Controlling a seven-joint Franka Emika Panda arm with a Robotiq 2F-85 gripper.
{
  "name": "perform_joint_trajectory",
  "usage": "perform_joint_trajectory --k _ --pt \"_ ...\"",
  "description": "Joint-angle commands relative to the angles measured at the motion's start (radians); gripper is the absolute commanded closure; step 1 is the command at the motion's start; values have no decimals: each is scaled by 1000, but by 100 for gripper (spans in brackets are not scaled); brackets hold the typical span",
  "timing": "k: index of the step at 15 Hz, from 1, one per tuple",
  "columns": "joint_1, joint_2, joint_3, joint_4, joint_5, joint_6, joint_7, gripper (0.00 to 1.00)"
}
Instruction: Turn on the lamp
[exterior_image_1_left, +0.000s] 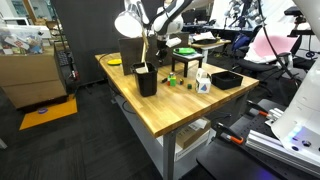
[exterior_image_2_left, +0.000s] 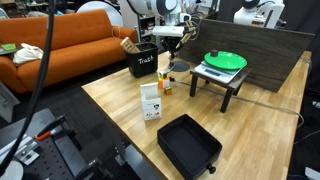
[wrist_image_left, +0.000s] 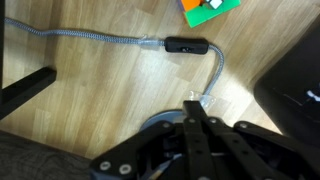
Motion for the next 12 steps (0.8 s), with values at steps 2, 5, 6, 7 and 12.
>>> perform_joint_trajectory --k 2,5,6,7,12 --pt "-19 -226 -12 -296 12 139 19 100" --pt "-21 -369 -32 -466 5 219 43 100" --pt "-26 -417 -34 -526 14 251 49 100" --pt "-32 -465 -32 -586 27 286 53 98" --pt "-23 -577 -47 -726 58 327 64 90"
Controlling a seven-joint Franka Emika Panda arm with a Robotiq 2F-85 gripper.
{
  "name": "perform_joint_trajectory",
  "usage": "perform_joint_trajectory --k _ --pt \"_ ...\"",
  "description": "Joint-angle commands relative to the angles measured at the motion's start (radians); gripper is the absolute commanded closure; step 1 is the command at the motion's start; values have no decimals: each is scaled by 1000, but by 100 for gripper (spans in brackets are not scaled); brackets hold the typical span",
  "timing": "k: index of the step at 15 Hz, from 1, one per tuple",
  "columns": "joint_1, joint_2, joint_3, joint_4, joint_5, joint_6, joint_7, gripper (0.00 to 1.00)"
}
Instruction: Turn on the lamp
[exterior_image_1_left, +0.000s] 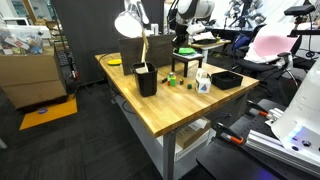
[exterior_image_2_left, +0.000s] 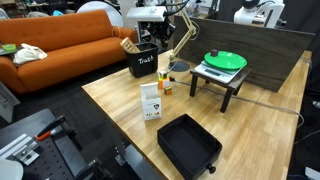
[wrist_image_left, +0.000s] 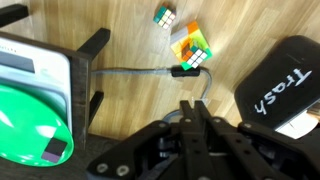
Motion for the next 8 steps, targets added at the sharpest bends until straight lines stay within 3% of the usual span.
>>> perform_joint_trajectory --k 1,3,8 --pt "8 -43 -9 -61 25 23 0 83" --pt "8 -85 -11 -116 37 47 1 71" --pt "8 -86 -10 -117 39 51 2 70"
